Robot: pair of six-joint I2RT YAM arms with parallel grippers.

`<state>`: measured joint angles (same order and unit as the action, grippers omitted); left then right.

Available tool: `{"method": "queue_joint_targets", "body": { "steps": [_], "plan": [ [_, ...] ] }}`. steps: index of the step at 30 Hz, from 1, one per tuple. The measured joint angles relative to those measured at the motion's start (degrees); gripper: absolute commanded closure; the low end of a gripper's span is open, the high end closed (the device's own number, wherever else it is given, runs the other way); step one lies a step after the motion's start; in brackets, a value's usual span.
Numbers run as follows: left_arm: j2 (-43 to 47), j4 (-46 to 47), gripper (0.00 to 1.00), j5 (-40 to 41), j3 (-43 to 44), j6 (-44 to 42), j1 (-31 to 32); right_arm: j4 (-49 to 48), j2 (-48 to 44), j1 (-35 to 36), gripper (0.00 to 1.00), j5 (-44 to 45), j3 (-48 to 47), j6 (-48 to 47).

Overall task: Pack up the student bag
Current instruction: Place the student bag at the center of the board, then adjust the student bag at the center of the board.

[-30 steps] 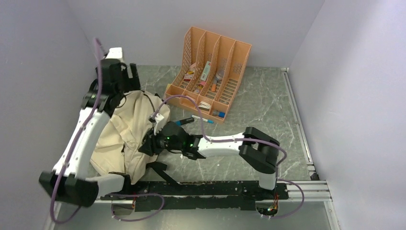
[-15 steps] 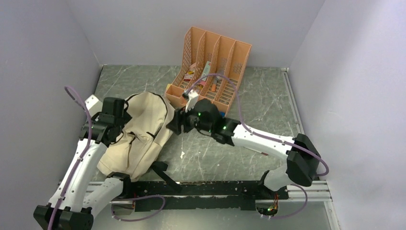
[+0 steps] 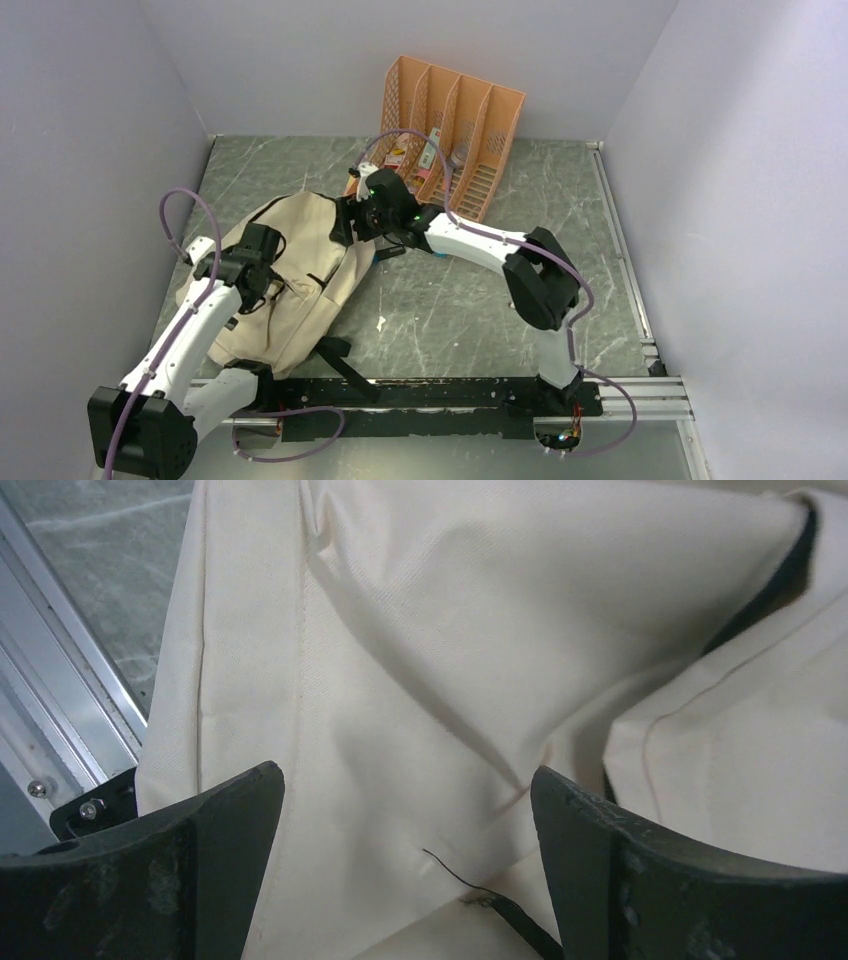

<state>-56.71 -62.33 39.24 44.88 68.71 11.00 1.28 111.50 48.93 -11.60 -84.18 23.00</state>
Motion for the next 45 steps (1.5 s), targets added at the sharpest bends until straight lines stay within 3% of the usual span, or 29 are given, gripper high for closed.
{"method": "queue_joint_targets", "body": {
  "steps": [2, 5, 10, 13, 19, 29, 37, 45],
  "plan": [
    [-0.44, 0.44, 0.04, -0.04, -1.25, 0.33, 0.0, 1.09, 3.06, -0.42, 0.35, -0.81, -2.75, 0.02],
    [-1.11, 1.88, 0.07, -0.04, -3.37, 0.76, 0.0, 2.19, 6.43, -0.66, 0.56, -2.08, -5.75, -0.07],
    [-3.87, 5.73, 0.12, -0.46, -5.92, 0.94, -0.09, 1.51, 6.43, -0.94, 0.81, -4.63, -4.24, 0.39],
    [-7.32, 8.7, 0.11, -0.44, -6.4, 0.72, -0.52, -0.39, 4.96, -1.01, 0.89, -5.86, -0.96, 1.03],
    [-14.45, 12.59, 0.08, 0.76, -2.6, -2.64, -2.95, -2.34, 1.73, -0.46, 0.95, -8.44, 3.08, 1.81],
    [-29.49, 23.06, 0.06, -1.03, 8.37, -14.25, -13.09, -3.74, 0.81, 6.29, 0.94, -10.91, 4.92, 2.19],
    [-39.54, 29.64, 0.06, -7.56, 14.49, -25.99, -15.76, -8.28, 0.83, 11.61, 0.81, -12.35, 8.87, 5.09],
    [-42.71, 37.33, 0.08, -15.43, 16.46, -33.46, -16.17, -20.83, 3.1, 11.91, 0.8, -15.15, 15.56, 10.64]
  ]
}}
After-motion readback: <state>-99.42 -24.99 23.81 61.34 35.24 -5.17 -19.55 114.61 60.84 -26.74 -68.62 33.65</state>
